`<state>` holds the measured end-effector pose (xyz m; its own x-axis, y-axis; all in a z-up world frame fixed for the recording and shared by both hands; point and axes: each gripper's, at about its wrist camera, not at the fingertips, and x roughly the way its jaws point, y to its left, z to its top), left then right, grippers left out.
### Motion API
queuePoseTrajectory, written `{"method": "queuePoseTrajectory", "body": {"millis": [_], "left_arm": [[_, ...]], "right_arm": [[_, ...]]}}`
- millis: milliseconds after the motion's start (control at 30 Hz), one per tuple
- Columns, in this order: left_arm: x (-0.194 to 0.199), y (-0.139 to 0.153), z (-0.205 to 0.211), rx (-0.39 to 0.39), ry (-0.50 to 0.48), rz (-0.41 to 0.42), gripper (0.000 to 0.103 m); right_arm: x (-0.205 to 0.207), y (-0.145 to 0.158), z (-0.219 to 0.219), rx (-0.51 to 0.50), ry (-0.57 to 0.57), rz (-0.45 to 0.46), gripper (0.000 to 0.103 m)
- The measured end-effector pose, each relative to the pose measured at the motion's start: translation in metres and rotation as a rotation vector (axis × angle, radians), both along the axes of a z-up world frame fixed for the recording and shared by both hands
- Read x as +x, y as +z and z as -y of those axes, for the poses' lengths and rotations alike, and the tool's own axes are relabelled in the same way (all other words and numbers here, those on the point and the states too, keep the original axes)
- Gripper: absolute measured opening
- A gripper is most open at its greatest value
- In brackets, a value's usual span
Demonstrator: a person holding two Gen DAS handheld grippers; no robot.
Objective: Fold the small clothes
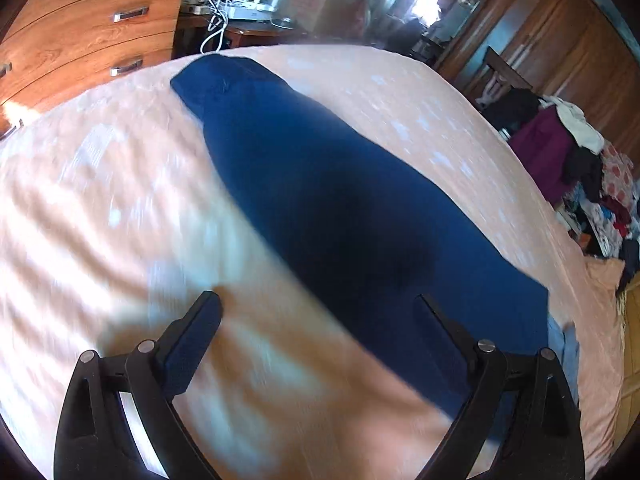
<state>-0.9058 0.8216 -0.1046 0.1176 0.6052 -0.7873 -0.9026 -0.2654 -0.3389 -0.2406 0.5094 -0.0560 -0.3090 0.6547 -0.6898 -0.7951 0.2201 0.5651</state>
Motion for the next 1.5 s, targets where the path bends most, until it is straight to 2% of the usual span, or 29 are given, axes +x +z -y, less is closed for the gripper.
{"method": "queuePoseTrajectory", "body": {"millis": [100, 300, 333, 367, 400, 433, 500, 600, 633, 733, 767, 800, 833, 867, 900, 933, 967, 1033, 1067, 1133, 1200, 1267, 1333, 1400, 1467, 1500], "left_arm": [[-0.019, -0.001, -0.031, 0.03, 0.044, -0.041, 0.097], [-0.06, -0.001, -0.073, 0.11, 0.124, -0.028, 0.097], [-0.063, -0.001, -0.077, 0.123, 0.122, -0.037, 0.083], [-0.065, -0.001, -0.081, 0.131, 0.108, -0.04, 0.049], [-0.066, -0.002, -0.085, 0.142, 0.088, -0.012, 0.029], [-0.068, -0.002, -0.088, 0.156, 0.047, 0.047, 0.016], [-0.048, 0.012, -0.084, 0.197, -0.019, -0.001, 0.012], [0.018, 0.058, -0.065, 0.32, -0.218, -0.002, 0.012], [0.056, 0.081, -0.051, 0.374, -0.316, 0.017, 0.012], [0.152, 0.124, -0.009, 0.472, -0.532, 0.086, 0.013], [0.191, 0.133, 0.009, 0.497, -0.601, 0.112, 0.015], [0.23, 0.136, 0.027, 0.51, -0.672, 0.141, 0.022], [0.26, 0.132, 0.039, 0.5, -0.726, 0.154, 0.051], [0.295, 0.121, 0.051, 0.446, -0.798, 0.169, 0.083], [0.325, 0.104, 0.061, 0.378, -0.86, 0.162, 0.086], [0.351, 0.078, 0.073, 0.307, -0.911, 0.153, 0.083], [0.362, 0.06, 0.078, 0.25, -0.932, 0.162, 0.073], [0.363, 0.026, 0.083, 0.123, -0.898, 0.23, 0.067], [0.36, 0.017, 0.088, 0.096, -0.868, 0.256, 0.067], [0.343, 0.011, 0.095, 0.102, -0.796, 0.292, 0.067], [0.32, 0.008, 0.1, 0.123, -0.718, 0.316, 0.073], [0.291, 0.002, 0.095, 0.142, -0.624, 0.34, 0.074], [0.272, -0.011, 0.09, 0.13, -0.552, 0.414, 0.074], [0.261, -0.022, 0.087, 0.137, -0.512, 0.453, 0.073], [0.261, -0.025, 0.086, 0.142, -0.506, 0.453, 0.073], [0.259, -0.027, 0.084, 0.144, -0.506, 0.451, 0.073]], "right_arm": [[-0.012, 0.001, -0.005, -0.005, 0.012, 0.009, 0.061], [-0.028, -0.002, -0.025, -0.024, 0.017, 0.046, 0.061], [-0.031, -0.001, -0.029, -0.024, 0.02, 0.049, 0.059], [-0.035, 0.0, -0.032, -0.019, 0.023, 0.048, 0.055], [-0.038, 0.001, -0.035, -0.011, 0.03, 0.042, 0.044], [-0.042, 0.003, -0.038, -0.001, 0.038, 0.037, 0.035], [-0.05, 0.01, -0.045, 0.025, 0.056, 0.033, 0.031], [-0.056, 0.019, -0.057, 0.072, 0.068, -0.033, 0.031], [-0.057, 0.022, -0.06, 0.084, 0.063, -0.047, 0.031], [-0.06, 0.032, -0.066, 0.144, 0.06, -0.111, 0.031], [-0.06, 0.033, -0.067, 0.167, 0.055, -0.142, 0.032], [-0.058, 0.032, -0.068, 0.177, 0.061, -0.183, 0.038], [-0.056, 0.028, -0.069, 0.179, 0.053, -0.224, 0.05], [-0.051, 0.019, -0.071, 0.17, 0.032, -0.279, 0.055], [-0.048, 0.014, -0.072, 0.16, 0.03, -0.317, 0.057], [-0.045, 0.006, -0.073, 0.141, 0.026, -0.353, 0.057], [-0.044, 0.001, -0.074, 0.125, 0.019, -0.364, 0.057], [-0.044, -0.008, -0.08, 0.097, 0.043, -0.392, 0.057], [-0.045, -0.011, -0.085, 0.085, 0.055, -0.403, 0.057], [-0.049, -0.015, -0.097, 0.075, 0.092, -0.423, 0.057], [-0.055, -0.021, -0.117, 0.055, 0.125, -0.453, 0.057], [-0.065, -0.027, -0.133, 0.027, 0.145, -0.459, 0.057], [-0.08, -0.03, -0.15, -0.003, 0.18, -0.443, 0.057], [-0.091, -0.032, -0.159, -0.028, 0.197, -0.412, 0.057], [-0.094, -0.032, -0.162, -0.041, 0.193, -0.403, 0.056], [-0.093, -0.029, -0.161, -0.048, 0.186, -0.386, 0.052]]}}
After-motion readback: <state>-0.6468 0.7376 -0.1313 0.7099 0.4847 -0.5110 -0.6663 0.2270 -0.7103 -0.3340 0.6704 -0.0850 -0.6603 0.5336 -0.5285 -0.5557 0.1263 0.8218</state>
